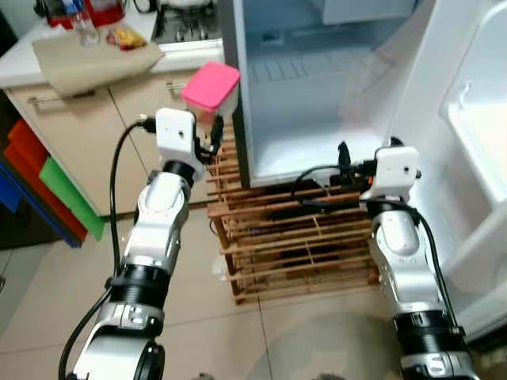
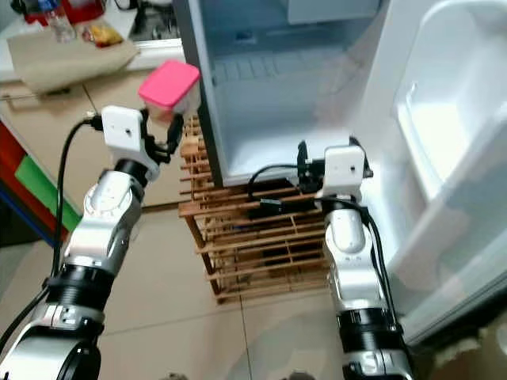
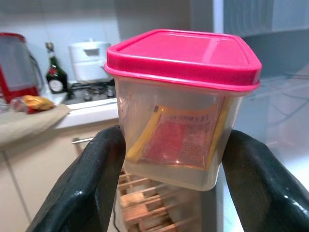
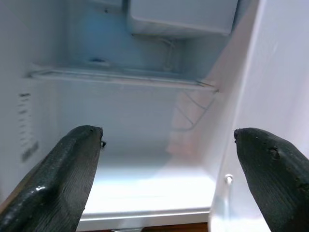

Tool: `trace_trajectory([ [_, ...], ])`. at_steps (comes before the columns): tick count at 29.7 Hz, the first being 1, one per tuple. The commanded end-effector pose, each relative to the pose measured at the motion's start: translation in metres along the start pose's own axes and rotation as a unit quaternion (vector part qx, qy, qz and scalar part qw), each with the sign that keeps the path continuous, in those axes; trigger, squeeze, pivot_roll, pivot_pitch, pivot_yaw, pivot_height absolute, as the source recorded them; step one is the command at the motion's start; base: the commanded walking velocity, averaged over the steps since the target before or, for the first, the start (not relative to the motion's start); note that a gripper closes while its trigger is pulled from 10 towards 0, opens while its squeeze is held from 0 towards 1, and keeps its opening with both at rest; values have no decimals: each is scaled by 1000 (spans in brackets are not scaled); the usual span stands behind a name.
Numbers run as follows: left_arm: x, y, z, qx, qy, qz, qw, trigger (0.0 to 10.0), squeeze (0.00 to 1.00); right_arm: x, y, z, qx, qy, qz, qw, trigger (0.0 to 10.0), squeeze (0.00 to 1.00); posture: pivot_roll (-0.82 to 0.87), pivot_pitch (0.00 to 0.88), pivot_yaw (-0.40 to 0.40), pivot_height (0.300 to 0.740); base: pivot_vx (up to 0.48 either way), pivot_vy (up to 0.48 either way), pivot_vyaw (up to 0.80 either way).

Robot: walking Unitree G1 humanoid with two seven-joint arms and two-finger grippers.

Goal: Restocking fridge

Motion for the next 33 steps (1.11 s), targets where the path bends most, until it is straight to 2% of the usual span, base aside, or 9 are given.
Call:
trace_trajectory([
  [1, 4, 3, -2, -8, 1, 1, 1000, 10000, 0, -22, -8, -5, 18, -32, -18, 999, 10000, 0, -53, 0, 79, 740, 0, 0, 0],
  [2, 3, 2, -3, -8, -2, 1, 1000, 10000, 0, -34, -13, -7, 28, -49, -26, 998, 10000, 0, -54, 0, 80, 740, 0, 0, 0],
  [3, 3, 2, -3, -8, -2, 1, 1000, 10000, 0, -34, -13, -7, 28, -49, -26, 998, 10000, 0, -54, 0, 80, 740, 0, 0, 0],
  [5, 1, 0, -3, -6, -6, 4, 1000, 10000, 0, -64, -25, -9, 60, -104, -36, 992, 10000, 0, -56, 0, 82, 740, 0, 0, 0],
  [6, 1, 0, -3, -6, -6, 4, 1000, 10000, 0, -64, -25, -9, 60, -104, -36, 992, 10000, 0, -56, 0, 82, 740, 0, 0, 0],
  [12, 2, -1, -2, -1, -7, 12, 1000, 10000, 0, -104, -36, -15, 93, -172, -65, 979, 10000, 0, -56, 0, 82, 740, 0, 0, 0],
  [16, 4, -1, -1, -1, -4, 13, 1000, 10000, 0, -98, -27, -10, 73, -159, -66, 982, 10000, 0, -54, 0, 81, 740, 0, 0, 0],
  [21, 5, 2, -1, -10, -2, 6, 1000, 10000, 0, -65, -13, -5, 35, -109, -51, 992, 10000, 0, -50, 0, 77, 740, 0, 0, 0],
  [33, 2, 1, 2, -11, -12, 22, 1000, 10000, 0, -47, -16, -6, 36, -87, -34, 995, 10000, 0, -50, 0, 81, 740, 0, 0, 0],
])
Point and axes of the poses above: a point about 5 cm out from each wrist's last joint towards the gripper, its own z axis pointing out of the wrist towards the gripper, its own y axis along the axis of the wrist's last joint, x = y × z, the point moved 5 cm from there along z, pointing out of the wrist towards the gripper, and after that the axes turned 5 degrees about -z, right-handed, at the moved point
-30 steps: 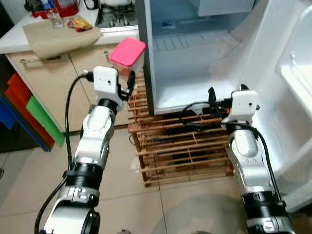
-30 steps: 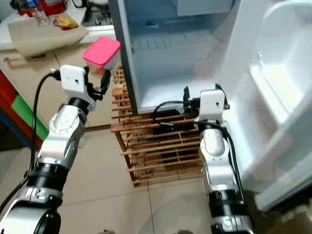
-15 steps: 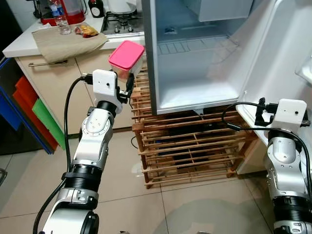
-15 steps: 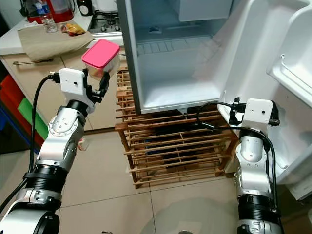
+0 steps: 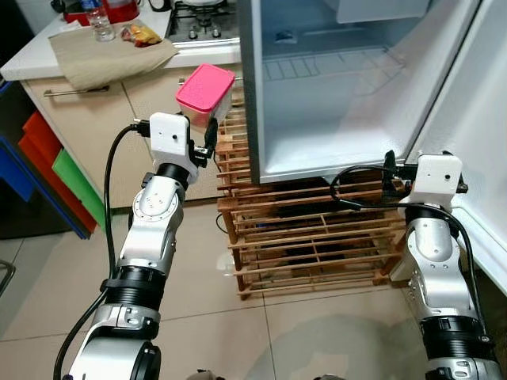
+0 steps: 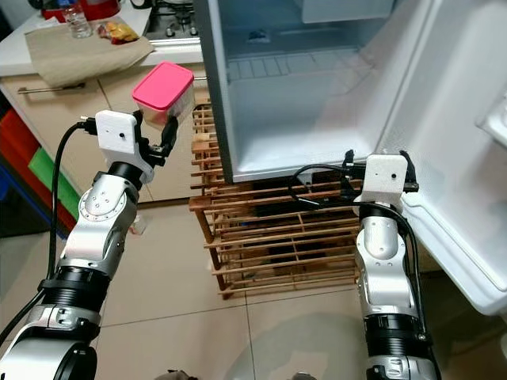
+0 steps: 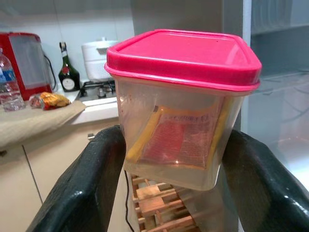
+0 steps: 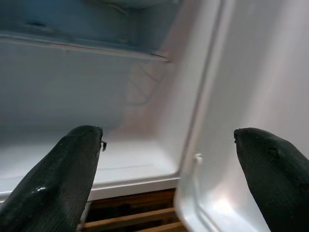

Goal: Restocking fridge

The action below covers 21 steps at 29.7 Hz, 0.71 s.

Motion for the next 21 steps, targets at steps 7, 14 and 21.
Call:
trace_trajectory([
  [7, 1, 2, 7, 0, -1, 24, 1000, 10000, 0, 20, 3, -2, -8, 29, -5, 1000, 10000, 0, -47, 0, 83, 740, 282, -296, 207],
  [14, 1, 3, 7, -2, -3, 32, 999, 10000, 0, 20, 2, -2, -7, 25, 11, 1000, 10000, 0, -43, 0, 81, 740, 331, -344, 466],
  [21, -2, 2, 7, -5, -10, 47, 999, 10000, 0, 19, 0, -1, -7, 26, 3, 1000, 10000, 0, -44, 0, 79, 740, 332, -343, 0],
])
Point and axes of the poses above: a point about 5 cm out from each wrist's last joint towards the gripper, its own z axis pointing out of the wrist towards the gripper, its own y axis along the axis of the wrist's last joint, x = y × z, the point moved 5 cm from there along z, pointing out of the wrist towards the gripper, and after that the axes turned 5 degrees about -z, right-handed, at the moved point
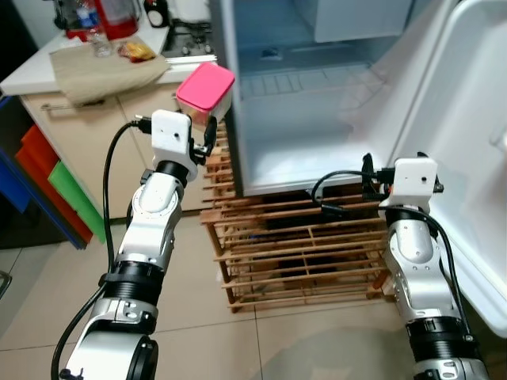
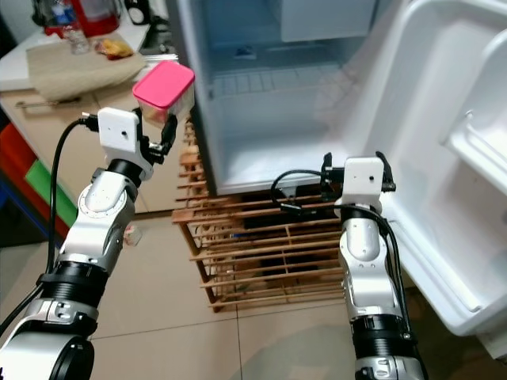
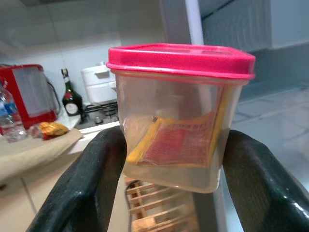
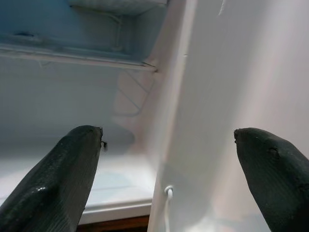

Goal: Restocking fridge

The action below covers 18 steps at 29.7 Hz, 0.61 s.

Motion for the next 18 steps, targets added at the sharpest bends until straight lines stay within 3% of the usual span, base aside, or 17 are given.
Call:
trace_trajectory([
  [1, 0, -2, 3, 10, -4, 12, 1000, 10000, 0, 11, 4, 1, -7, 12, 8, 1000, 10000, 0, -44, 0, 79, 740, 334, -341, 0],
  [4, -1, -1, 3, 5, -4, 6, 1000, 10000, 0, 11, 3, 0, -6, 14, 6, 1000, 10000, 0, -44, 0, 78, 740, 359, -314, 0],
  [13, 2, 1, 5, 1, -4, 5, 1000, 10000, 0, 12, 0, 0, -2, 14, 2, 1000, 10000, 0, -40, 0, 77, 740, 333, 0, 0],
  [18, 1, 3, 5, -7, -5, 1, 1000, 10000, 0, 11, -1, 0, -2, 14, 0, 1000, 10000, 0, -39, 0, 77, 740, 0, 0, 0],
])
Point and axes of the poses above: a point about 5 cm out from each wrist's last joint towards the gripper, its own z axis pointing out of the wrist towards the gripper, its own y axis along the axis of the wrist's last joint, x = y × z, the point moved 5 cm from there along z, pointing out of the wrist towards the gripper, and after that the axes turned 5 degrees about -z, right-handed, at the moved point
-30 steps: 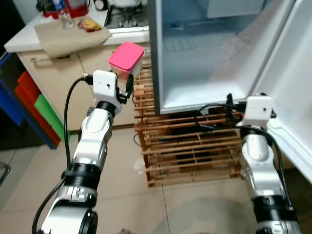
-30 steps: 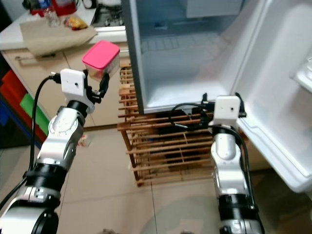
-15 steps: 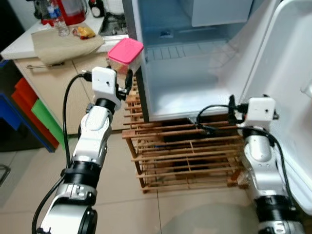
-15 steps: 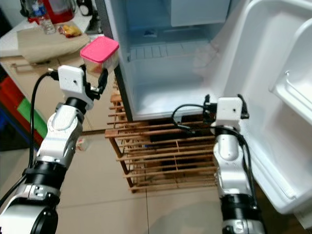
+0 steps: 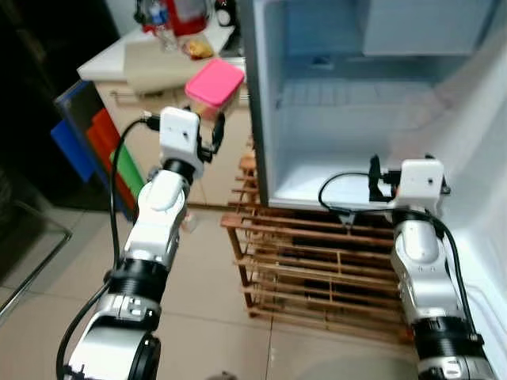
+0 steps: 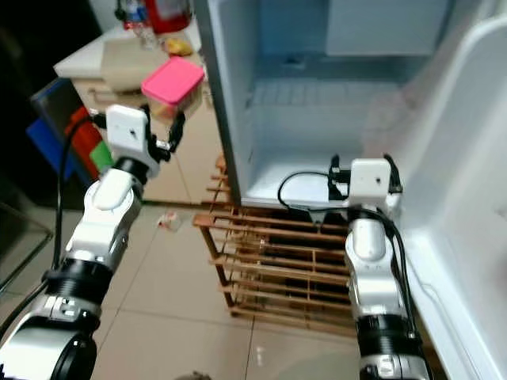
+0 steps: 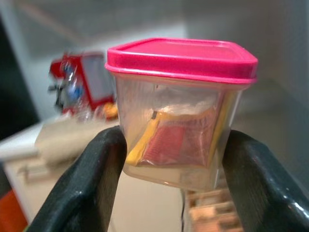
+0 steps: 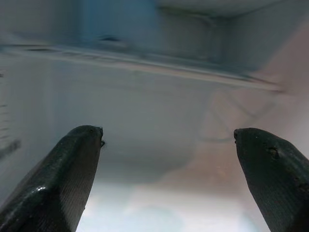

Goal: Restocking fridge

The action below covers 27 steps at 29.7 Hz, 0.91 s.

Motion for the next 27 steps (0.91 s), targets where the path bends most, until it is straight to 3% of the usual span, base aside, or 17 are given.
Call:
trace_trajectory([
  [1, -9, 10, 5, -18, -16, -2, 1000, 10000, 0, -13, -5, 0, 6, -19, -13, 1000, 10000, 0, -37, 0, 77, 740, 0, 0, 0],
  [6, -10, 10, 4, -18, -17, -2, 1000, 10000, 0, -29, -12, -2, 20, -53, -38, 998, 10000, 0, -38, 0, 77, 740, 0, 0, 0],
  [7, -10, 10, 4, -18, -18, -2, 1000, 10000, 0, -37, -15, -3, 27, -69, -49, 996, 10000, 0, -38, 0, 76, 740, 0, 0, 0],
  [8, -11, 10, 4, -20, -20, 0, 1000, 10000, 0, -60, -22, -6, 41, -114, -71, 990, 10000, 0, -38, 0, 76, 740, 0, 0, 0],
  [11, -11, 10, 4, -20, -20, 0, 1000, 10000, 0, -68, -25, -8, 46, -128, -80, 987, 10000, 0, -40, 0, 78, 740, 0, 0, 0],
  [12, -11, 10, 4, -21, -21, 0, 1000, 10000, 0, -83, -29, -11, 55, -154, -89, 983, 10000, 0, -40, 0, 78, 740, 0, 0, 0],
  [16, -15, 11, 2, -23, -27, -3, 999, 10000, 0, -108, -42, -20, 85, -198, -75, 974, 10000, 0, -45, 0, 83, 740, 0, 0, 0],
  [23, -27, 9, -6, -24, -43, -7, 999, 10000, 0, -124, -56, -29, 115, -229, -66, 964, 10000, 0, -44, 0, 84, 740, 0, 0, 0],
  [25, -27, 10, -6, -24, -43, -7, 999, 10000, 0, -124, -56, -28, 114, -229, -65, 965, 10000, 0, -45, 0, 84, 740, 0, 0, 0],
  [27, -26, 11, -5, -27, -43, -8, 999, 10000, 0, -109, -42, -20, 82, -207, -54, 973, 10000, 0, -46, 0, 85, 740, 0, 0, 0],
])
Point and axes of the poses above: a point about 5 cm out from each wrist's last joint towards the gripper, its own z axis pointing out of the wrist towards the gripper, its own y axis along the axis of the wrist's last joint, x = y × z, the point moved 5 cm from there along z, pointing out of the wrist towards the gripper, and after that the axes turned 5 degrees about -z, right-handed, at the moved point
